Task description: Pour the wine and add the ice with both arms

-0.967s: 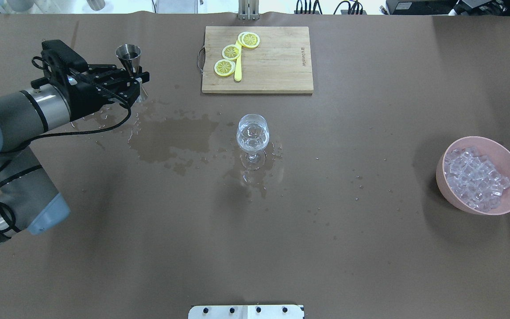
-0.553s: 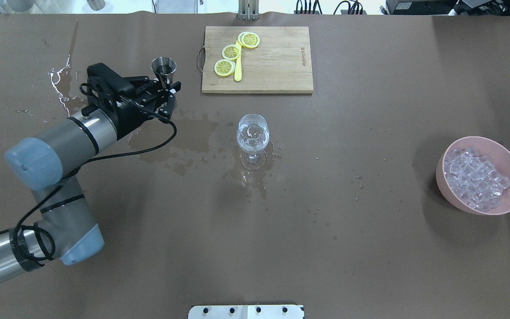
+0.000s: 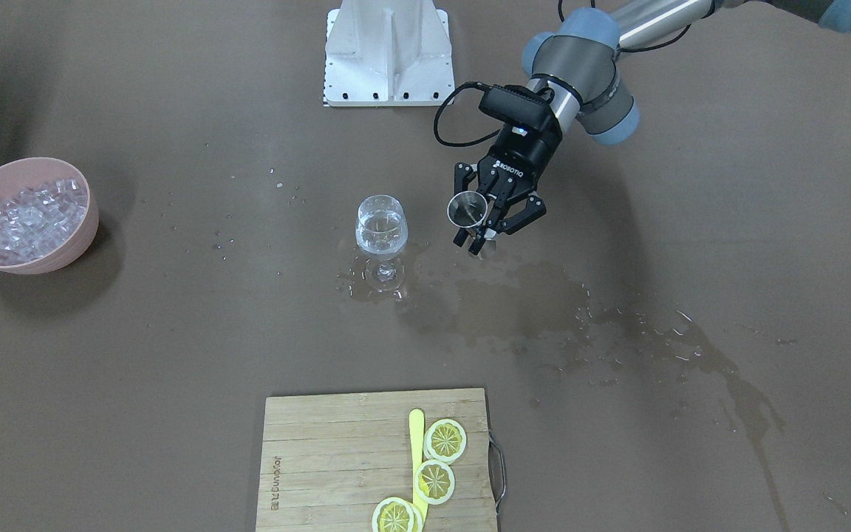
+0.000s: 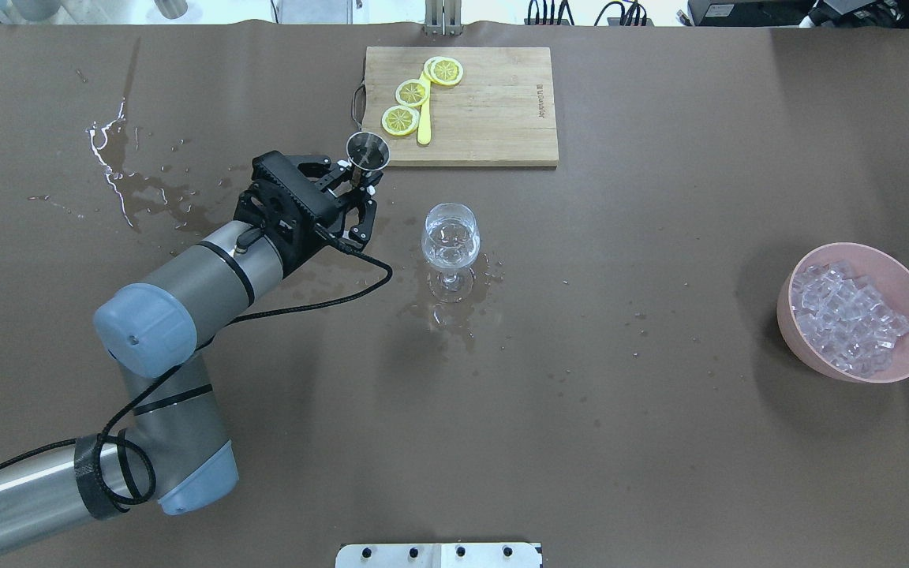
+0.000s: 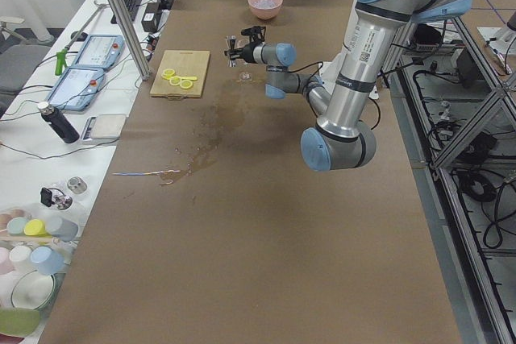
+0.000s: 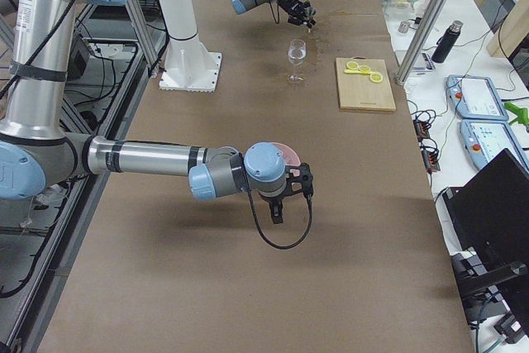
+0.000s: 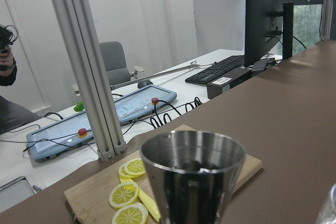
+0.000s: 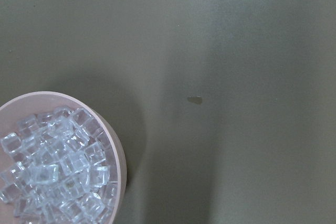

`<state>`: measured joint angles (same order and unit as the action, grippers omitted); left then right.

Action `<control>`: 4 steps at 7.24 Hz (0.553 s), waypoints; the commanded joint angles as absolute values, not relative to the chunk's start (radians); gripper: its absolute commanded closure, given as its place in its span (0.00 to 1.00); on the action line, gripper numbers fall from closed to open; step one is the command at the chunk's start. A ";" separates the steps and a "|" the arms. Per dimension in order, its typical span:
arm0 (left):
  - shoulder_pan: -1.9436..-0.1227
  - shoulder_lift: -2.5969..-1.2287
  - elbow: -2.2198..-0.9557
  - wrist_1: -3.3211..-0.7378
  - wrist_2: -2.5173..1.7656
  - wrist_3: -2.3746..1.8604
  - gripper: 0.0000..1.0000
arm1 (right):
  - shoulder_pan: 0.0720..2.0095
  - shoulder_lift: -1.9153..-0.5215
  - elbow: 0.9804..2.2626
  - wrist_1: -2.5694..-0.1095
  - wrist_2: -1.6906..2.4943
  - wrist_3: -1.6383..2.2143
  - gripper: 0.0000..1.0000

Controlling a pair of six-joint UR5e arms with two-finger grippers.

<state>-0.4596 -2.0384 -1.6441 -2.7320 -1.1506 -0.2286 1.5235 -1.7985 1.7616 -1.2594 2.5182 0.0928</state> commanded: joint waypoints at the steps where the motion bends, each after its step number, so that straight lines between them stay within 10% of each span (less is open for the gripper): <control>1: -0.443 -2.078 -1.643 -2.688 -1.128 -0.080 1.00 | 1.523 -1.796 1.761 -1.259 2.517 0.095 0.00; 4: -0.361 -2.126 -1.643 -2.568 -0.898 0.125 1.00 | 1.523 -1.787 1.755 -1.259 2.519 0.115 0.00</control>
